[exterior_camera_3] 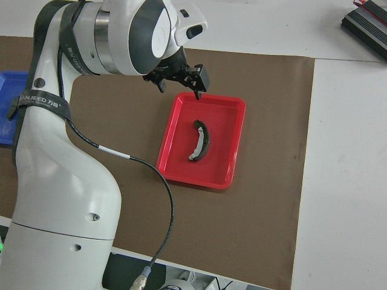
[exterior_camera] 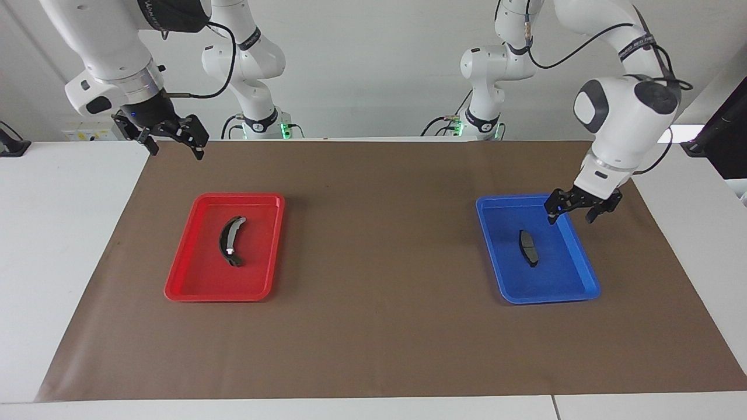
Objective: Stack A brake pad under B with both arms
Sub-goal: 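Grasp the flat pad with the left gripper while the right gripper grasps the shoe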
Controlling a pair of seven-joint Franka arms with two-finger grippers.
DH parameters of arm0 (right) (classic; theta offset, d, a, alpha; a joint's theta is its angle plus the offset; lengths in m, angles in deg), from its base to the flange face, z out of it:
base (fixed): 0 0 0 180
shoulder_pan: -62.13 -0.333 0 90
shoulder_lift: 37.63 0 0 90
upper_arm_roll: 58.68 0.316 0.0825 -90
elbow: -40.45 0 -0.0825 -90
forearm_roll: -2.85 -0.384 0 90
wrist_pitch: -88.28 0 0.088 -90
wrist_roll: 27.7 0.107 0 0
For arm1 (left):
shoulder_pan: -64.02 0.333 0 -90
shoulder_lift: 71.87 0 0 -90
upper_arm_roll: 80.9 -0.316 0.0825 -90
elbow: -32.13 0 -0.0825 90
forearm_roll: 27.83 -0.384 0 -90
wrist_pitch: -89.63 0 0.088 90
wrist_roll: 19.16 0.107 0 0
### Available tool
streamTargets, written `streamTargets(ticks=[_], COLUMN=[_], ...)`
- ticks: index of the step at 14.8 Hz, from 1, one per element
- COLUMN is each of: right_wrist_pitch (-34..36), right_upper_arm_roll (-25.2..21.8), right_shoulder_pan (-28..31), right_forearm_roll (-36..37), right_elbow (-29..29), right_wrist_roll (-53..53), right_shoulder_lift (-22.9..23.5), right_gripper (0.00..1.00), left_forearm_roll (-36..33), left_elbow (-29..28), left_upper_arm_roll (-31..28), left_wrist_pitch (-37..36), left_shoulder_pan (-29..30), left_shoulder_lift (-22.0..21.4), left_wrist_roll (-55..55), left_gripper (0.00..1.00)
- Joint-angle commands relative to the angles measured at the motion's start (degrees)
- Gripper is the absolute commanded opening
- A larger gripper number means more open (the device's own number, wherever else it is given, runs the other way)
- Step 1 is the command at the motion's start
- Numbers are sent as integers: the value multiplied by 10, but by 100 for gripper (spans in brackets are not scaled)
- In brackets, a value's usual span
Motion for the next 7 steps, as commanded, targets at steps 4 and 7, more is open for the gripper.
streamTargets(ticks=[4,7], right_wrist_pitch=[8,5], right_upper_arm_roll=[1,1], right_shoulder_pan=[2,-1], right_forearm_roll=[-3,-3], right_elbow=[-4,14], right_wrist_roll=[-12,-18], right_shoulder_lift=[1,-5], right_gripper=[100,100], left_forearm_roll=[7,7], left_elbow=[-64,-72], left_upper_arm_roll=[-1,1], left_wrist_pitch=[150,147], left_shoulder_pan=[-5,-10], left_shoulder_lift=[81,85], left_wrist_roll=[-1,-40], left_gripper=[100,100])
